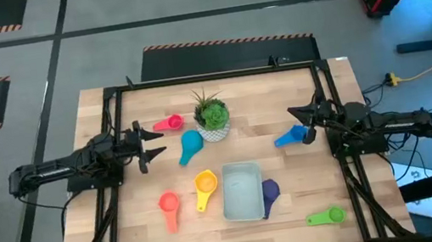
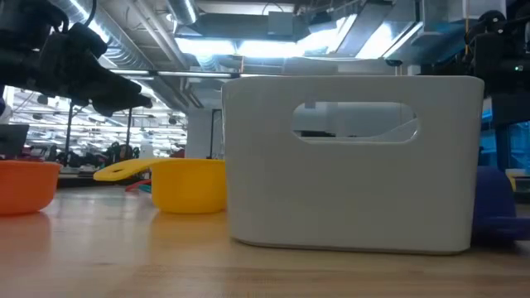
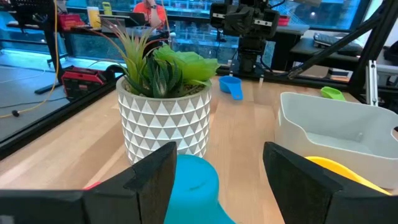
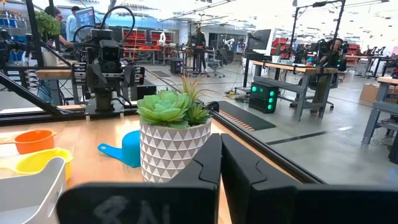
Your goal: Nest measuring cups in basket
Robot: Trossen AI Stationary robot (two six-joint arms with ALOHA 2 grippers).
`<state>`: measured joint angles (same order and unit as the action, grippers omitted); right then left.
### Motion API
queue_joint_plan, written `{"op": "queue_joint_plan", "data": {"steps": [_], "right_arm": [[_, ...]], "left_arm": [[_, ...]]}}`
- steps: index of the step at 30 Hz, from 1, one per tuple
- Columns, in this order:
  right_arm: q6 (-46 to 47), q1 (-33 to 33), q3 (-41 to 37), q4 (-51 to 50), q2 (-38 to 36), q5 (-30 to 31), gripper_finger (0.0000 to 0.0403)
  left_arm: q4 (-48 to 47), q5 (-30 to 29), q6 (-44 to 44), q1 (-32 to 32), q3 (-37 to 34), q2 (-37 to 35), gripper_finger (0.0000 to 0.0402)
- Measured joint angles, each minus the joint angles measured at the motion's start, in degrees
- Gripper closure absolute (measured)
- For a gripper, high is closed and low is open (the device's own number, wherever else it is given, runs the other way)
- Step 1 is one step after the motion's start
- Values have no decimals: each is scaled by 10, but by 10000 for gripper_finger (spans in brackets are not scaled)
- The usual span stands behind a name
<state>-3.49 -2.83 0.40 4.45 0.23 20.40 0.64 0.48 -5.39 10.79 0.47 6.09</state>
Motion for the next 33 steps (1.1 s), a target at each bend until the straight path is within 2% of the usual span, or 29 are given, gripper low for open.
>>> {"op": "queue_joint_plan", "data": {"steps": [29, 33], "right_arm": [[0, 0, 0, 0, 0, 0, 391], [0, 0, 0, 0, 0, 0, 391]], "left_arm": [[36, 1, 0, 0, 0, 0, 168], [37, 23, 0, 0, 0, 0, 168]]}}
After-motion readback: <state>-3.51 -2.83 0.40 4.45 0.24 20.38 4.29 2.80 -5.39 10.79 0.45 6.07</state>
